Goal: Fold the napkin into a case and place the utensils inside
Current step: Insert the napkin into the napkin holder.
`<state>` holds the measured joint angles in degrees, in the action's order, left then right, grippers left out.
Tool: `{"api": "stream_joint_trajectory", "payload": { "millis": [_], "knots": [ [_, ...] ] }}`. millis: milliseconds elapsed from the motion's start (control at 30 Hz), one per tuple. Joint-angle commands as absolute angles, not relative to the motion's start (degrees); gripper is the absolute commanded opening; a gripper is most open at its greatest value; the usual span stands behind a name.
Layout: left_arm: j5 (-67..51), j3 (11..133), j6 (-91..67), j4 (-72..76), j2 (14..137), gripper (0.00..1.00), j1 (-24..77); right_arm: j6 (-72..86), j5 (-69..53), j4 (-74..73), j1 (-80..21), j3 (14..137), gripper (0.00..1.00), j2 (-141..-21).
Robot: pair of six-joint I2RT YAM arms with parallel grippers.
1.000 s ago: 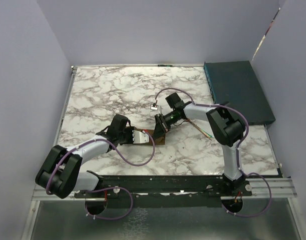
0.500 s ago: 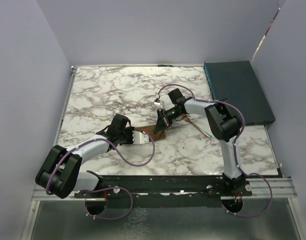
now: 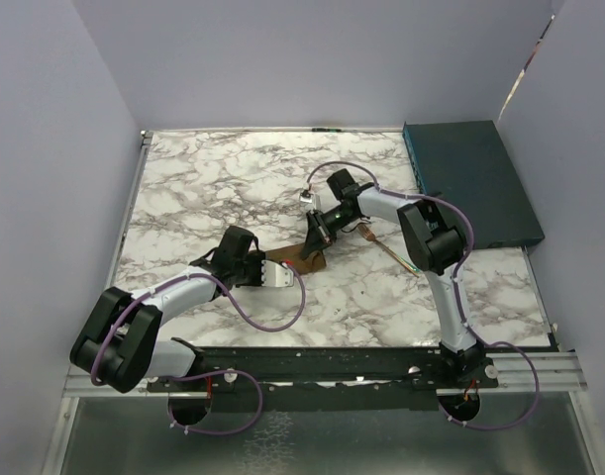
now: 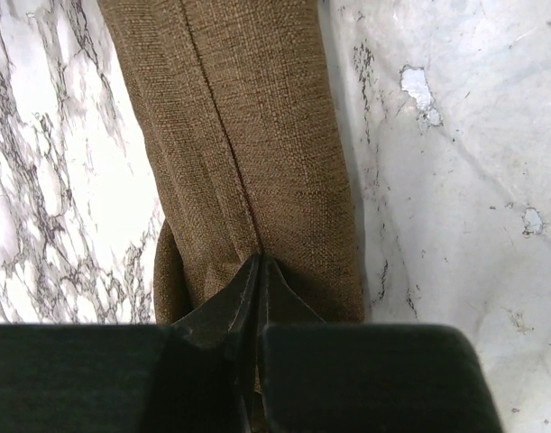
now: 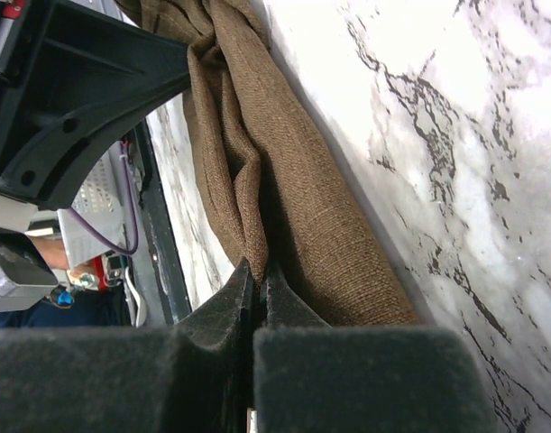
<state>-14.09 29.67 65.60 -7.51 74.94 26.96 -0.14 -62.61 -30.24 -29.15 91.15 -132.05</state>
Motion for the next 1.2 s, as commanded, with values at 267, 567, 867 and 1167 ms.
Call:
{"api": "stream_joint_trajectory", "payload": {
  "millis": [267, 567, 867, 1167],
  "knots": [
    [-16.2, 29.0, 68.8, -18.4, 77.2, 0.03, 26.6, -4.2, -61.2, -41.0, -30.4, 103.6, 0.0, -142.1],
    [-18.6, 37.1, 55.9, -16.8, 74.2, 0.15, 26.5, -2.5, -59.6, -38.8, -30.2, 100.6, 0.0, -144.6],
    [-27.4, 40.1, 60.2, -24.1, 70.9, 0.23, 29.9, -2.6, -60.3, -38.7, -30.2, 100.9, 0.0, -144.3],
    [-21.7, 38.2, 57.3, -10.1, 77.1, 0.21, 34.2, -1.2, -61.6, -36.3, -30.2, 98.7, 0.0, -142.8]
  ]
}}
